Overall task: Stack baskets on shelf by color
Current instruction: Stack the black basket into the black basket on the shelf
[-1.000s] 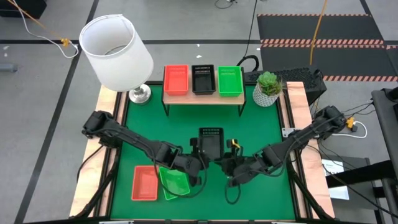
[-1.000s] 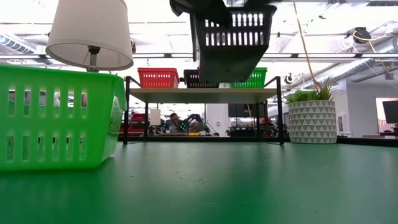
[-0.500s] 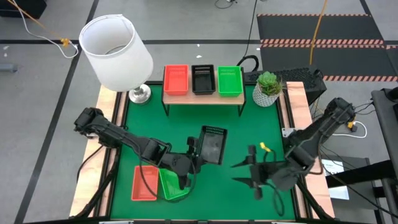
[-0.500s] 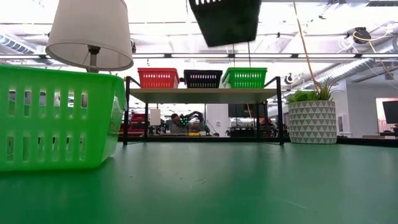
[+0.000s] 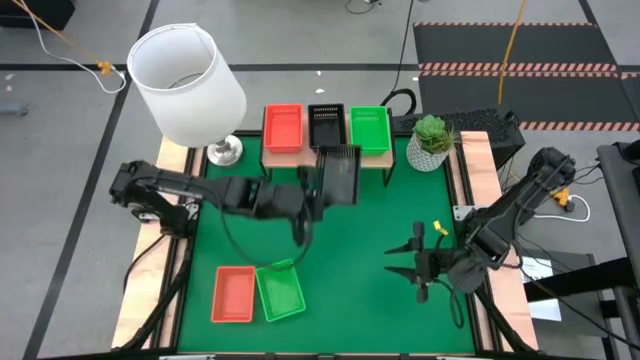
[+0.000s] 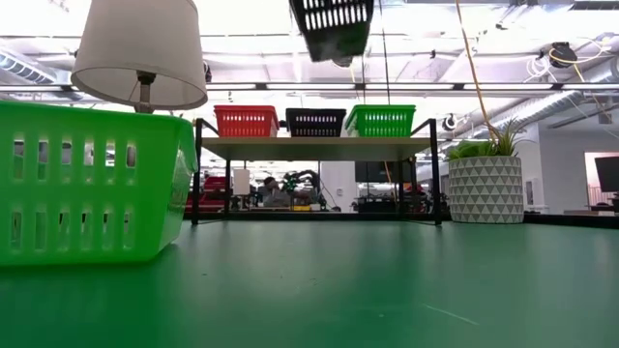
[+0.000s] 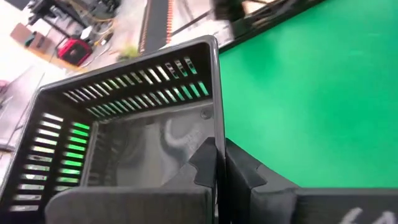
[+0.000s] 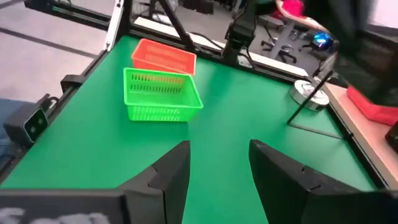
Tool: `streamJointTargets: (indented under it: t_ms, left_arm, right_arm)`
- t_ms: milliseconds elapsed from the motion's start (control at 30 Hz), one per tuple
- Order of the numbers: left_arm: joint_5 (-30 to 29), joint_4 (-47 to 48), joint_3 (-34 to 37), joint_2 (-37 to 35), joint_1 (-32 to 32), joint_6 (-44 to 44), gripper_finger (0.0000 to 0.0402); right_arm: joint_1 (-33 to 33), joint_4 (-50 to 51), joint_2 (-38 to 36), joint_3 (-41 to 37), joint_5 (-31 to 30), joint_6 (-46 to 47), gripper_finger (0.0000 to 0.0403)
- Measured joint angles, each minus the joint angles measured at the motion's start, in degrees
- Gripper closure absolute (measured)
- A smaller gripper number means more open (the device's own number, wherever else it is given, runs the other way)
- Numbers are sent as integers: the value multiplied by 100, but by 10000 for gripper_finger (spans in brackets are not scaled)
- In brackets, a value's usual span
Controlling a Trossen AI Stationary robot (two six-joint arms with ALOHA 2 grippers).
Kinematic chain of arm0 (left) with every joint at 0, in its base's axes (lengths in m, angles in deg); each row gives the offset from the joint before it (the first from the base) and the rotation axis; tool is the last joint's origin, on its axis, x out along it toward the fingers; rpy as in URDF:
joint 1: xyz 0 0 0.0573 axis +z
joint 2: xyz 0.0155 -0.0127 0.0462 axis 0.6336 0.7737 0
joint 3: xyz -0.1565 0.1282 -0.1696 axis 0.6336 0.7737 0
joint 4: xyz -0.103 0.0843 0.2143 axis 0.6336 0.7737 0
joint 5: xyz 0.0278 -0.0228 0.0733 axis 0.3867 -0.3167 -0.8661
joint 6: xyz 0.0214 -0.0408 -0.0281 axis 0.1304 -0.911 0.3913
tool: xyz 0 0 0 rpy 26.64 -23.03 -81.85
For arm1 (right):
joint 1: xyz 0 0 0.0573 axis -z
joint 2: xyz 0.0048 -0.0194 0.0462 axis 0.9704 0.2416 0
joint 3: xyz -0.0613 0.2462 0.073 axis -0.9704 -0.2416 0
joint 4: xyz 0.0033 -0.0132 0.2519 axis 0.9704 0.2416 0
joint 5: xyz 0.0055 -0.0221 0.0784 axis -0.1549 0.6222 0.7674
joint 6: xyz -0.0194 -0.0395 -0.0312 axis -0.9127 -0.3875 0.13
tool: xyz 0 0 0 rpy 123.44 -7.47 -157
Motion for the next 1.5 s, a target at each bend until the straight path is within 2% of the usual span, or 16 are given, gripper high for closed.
streamJointTargets:
  t_ms: [100,267,467,600,800,1000,1100,1300,1500]
  left_arm:
    - [374,3,2,-59,572,212,394]
    - [1356,-84,-4,-83,1546,373,387]
    - [2146,-146,-4,-82,2407,647,395]
    - [2630,-165,-4,-80,2843,692,386]
    - [2730,-237,-4,-46,3138,781,395]
    - [2812,-295,-2,136,3230,1006,389]
    - [2835,-288,2,292,3274,1035,395]
    - [2825,-402,2,355,3293,1063,381]
    - [2825,-467,2,355,3368,1061,394]
  right_arm:
    - [47,-165,-247,-286,-3,-111,250]
    - [166,-470,-597,-691,-4,-412,257]
    - [352,-809,-867,-1160,-3,-474,266]
    - [433,-1239,-914,-1358,13,-515,273]
    - [523,-1306,-899,-1389,56,-712,283]
    - [529,-1308,-868,-1389,946,-675,287]
    - [551,-1326,-872,-1389,932,-680,287]
    - [563,-1324,-866,-1389,937,-518,287]
    - [563,-1322,-866,-1389,935,-525,287]
